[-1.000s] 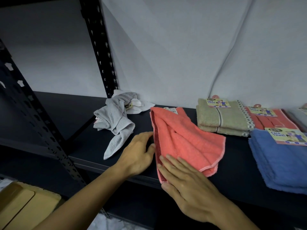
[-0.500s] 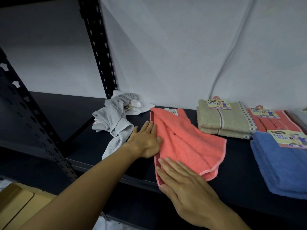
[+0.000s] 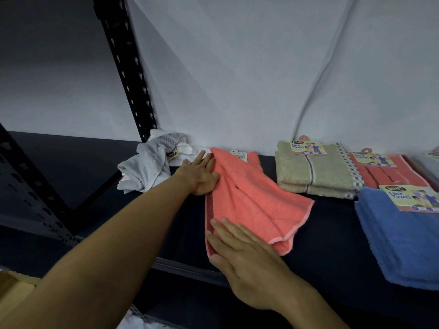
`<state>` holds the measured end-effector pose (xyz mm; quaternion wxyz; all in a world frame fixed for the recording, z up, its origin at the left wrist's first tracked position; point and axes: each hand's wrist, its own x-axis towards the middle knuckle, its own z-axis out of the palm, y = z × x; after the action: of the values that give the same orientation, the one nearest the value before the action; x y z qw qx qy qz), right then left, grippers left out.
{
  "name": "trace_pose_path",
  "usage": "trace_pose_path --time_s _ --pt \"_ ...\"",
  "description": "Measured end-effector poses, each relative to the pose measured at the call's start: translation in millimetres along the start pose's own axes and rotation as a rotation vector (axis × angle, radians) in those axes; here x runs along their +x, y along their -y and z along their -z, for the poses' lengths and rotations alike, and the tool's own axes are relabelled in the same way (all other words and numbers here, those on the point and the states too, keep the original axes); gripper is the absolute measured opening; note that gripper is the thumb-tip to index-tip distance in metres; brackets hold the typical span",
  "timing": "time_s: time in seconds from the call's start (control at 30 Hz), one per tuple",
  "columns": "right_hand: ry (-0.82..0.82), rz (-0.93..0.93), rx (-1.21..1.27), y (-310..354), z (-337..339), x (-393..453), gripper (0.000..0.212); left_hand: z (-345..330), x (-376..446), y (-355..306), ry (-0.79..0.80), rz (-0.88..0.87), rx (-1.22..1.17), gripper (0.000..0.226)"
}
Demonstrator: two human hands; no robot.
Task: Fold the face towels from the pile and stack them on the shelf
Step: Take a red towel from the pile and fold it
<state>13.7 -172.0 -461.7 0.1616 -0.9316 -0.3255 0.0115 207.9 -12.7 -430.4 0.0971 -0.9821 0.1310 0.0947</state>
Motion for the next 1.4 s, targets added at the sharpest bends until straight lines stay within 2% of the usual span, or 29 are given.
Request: trace_pose_path --time_s 0.13,0.37,0.5,0.57,0.63,0.67,0.73,0.77,0.8,0.83,0.9,0.93,1.0,1.17,1.3,1.4 --pt "-0.072 -0.101 -0.093 3.6 -13.3 0.4 0.059 -2.2 13.3 5.9 -0.016 -0.006 -0.016 0.064" --pt "-0.117 -0.158 -0.147 14.4 -31.8 -2.4 0.067 -4.4 21.6 7.4 -0.037 0.013 0.044 0.064" --pt "-0.073 -0.119 -0.155 14.3 -25.2 -6.9 0.066 -2.4 21.8 3.1 -0.140 0.069 0.135 0.067" --pt "-0.083 -0.063 -0.069 18.8 -8.9 -11.0 0.064 1.5 15.3 0.5 -0.229 0.066 0.242 0.067" --pt "-0.147 -0.010 0.166 16.2 6.2 -17.3 0.059 8.1 -0.4 -2.5 -0.300 0.047 0.301 0.055" --pt "-0.229 -0.028 0.244 12.3 11.3 -22.5 0.054 12.2 -12.1 -4.2 -0.331 0.035 0.263 0.049" --pt "-0.603 -0.144 0.230 -4.5 18.3 -34.1 0.039 20.0 -44.7 -9.9 -0.383 -0.003 0.062 0.041" --pt "-0.772 -0.264 0.199 -15.9 23.1 -38.0 0.034 20.6 -63.7 -14.3 -0.393 -0.023 -0.063 0.041" --pt "-0.856 -0.428 0.178 -27.9 30.6 -40.0 0.030 18.4 -85.7 -19.7 -0.403 -0.046 -0.175 0.041" --pt "-0.850 -0.604 0.164 -38.9 37.2 -40.6 0.028 13.4 -108.3 -25.4 -0.422 -0.077 -0.257 0.042" --pt "-0.641 -0.902 0.129 -61.1 49.6 -36.2 0.032 -5.1 -150.6 -35.7 -0.511 -0.157 -0.341 0.040" --pt "-0.538 -0.979 0.145 -68.1 55.8 -32.5 0.037 -16.3 -166.3 -39.3 -0.560 -0.187 -0.353 0.038" --pt "-0.445 -1.034 0.191 -76.1 61.1 -24.4 0.043 -38.4 -183.8 -42.7 -0.627 -0.223 -0.339 0.036" --pt "-0.374 -1.125 0.109 -82.9 65.8 -10.3 0.043 -66.7 -193.5 -47.5 -0.664 -0.269 -0.329 0.033" --pt "-0.354 -1.164 0.178 -87.0 69.7 -5.5 0.021 -74.2 -195.1 -46.0 -0.687 -0.293 -0.335 0.033" --pt "-0.395 -1.192 0.262 -91.4 71.1 -4.1 0.013 -81.9 -198.5 -43.3 -0.660 -0.293 -0.423 0.034"
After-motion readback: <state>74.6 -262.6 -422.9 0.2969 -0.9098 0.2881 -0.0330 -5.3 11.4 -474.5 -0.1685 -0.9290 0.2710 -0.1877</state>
